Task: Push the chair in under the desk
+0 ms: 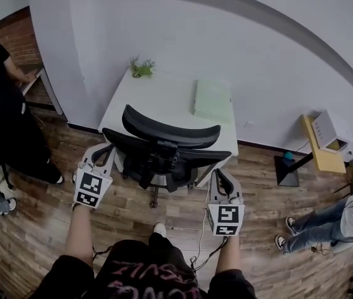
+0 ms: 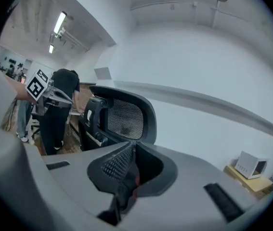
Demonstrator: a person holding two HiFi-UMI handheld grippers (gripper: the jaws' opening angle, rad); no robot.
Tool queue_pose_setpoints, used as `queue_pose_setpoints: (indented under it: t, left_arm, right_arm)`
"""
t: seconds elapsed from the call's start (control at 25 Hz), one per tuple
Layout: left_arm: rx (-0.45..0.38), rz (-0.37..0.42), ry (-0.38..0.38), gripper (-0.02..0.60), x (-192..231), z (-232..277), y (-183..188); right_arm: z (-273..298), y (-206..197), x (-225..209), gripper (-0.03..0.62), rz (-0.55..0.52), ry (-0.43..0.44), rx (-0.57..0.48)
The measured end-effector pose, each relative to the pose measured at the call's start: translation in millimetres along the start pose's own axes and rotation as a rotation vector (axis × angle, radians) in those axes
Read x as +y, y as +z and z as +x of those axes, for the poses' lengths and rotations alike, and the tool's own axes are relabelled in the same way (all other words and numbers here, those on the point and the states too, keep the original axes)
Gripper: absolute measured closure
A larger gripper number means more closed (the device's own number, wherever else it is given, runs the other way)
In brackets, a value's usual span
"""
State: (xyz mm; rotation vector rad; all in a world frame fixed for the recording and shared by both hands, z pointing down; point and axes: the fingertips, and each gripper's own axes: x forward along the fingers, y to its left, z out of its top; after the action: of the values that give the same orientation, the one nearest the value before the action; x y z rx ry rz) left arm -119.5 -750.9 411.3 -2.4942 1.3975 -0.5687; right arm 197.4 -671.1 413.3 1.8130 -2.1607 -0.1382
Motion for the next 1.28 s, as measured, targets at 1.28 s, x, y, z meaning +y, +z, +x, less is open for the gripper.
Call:
queue_pose_setpoints:
  t: [1.28]
  left_arm:
    - [-0.125, -0.217, 0.055, 0.568, 5, -43, 23]
  right_arm:
    - [-24, 10, 5, 0.568, 0.082, -0.097, -0.033]
